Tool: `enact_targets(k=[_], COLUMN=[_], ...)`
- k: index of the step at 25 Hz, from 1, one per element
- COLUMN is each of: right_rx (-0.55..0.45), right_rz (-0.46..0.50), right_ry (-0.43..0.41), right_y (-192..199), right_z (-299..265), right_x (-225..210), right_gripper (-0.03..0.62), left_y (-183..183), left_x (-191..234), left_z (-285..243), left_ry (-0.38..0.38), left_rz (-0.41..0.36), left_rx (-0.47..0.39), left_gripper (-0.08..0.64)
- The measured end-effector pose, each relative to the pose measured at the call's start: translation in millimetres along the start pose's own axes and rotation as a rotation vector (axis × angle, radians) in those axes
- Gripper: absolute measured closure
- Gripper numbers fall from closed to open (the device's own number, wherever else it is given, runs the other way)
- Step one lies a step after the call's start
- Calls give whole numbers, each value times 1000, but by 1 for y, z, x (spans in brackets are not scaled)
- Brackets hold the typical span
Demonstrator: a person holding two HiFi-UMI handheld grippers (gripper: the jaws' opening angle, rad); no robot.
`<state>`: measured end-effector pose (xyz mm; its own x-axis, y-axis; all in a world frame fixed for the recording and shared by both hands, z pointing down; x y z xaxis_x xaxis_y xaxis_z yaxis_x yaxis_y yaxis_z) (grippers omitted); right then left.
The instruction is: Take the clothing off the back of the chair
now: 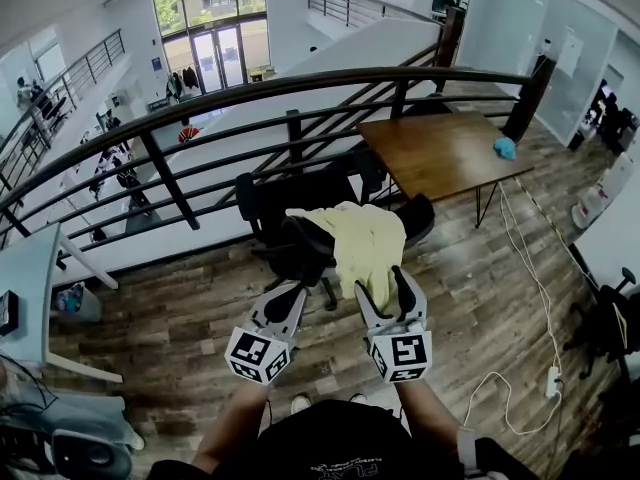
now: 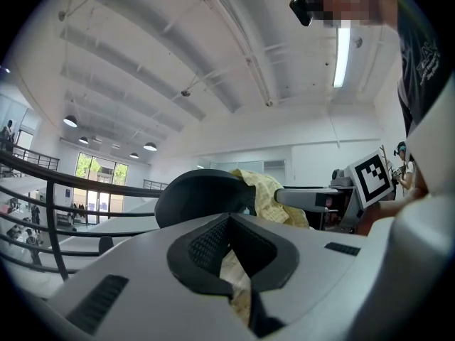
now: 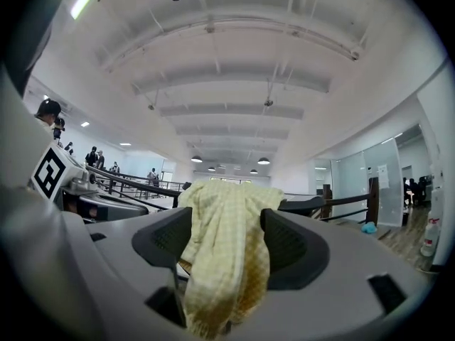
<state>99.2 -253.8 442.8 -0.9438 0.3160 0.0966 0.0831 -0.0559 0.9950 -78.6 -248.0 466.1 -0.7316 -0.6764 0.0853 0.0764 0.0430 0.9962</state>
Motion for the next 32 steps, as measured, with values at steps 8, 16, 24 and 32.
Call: enact_targets(k=[8,16,24,32], right_rx=[30,41,50,85], right_rz=[14,3,29,29], right_ry=[13,45,65,26], right_y=[4,5,5,8], right_z=[-16,-25,-17,-12], right_x=[-1,-5,-8,-9], right_gripper=[273,273,319,475], left_y=[-2,2,5,9], left_x=[-1,1,-11,-24], left_z=[1,4,6,8], left_ry=[-38,-53,-40,-22], left_rz=[-2,3,6,9], left_rx=[-6,-1,11,23], left_gripper=[546,546,546,547])
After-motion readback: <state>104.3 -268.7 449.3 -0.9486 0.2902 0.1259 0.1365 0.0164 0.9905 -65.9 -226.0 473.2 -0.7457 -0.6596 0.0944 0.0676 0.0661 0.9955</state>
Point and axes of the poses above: the fingertips, and each gripper's own axes: z backward along the fingers, x to its left, y out of its underside, the point moved 4 cm from there along z, backward along the fingers, and after that the axes turned 5 degrees about y, right-handed, at the moved point
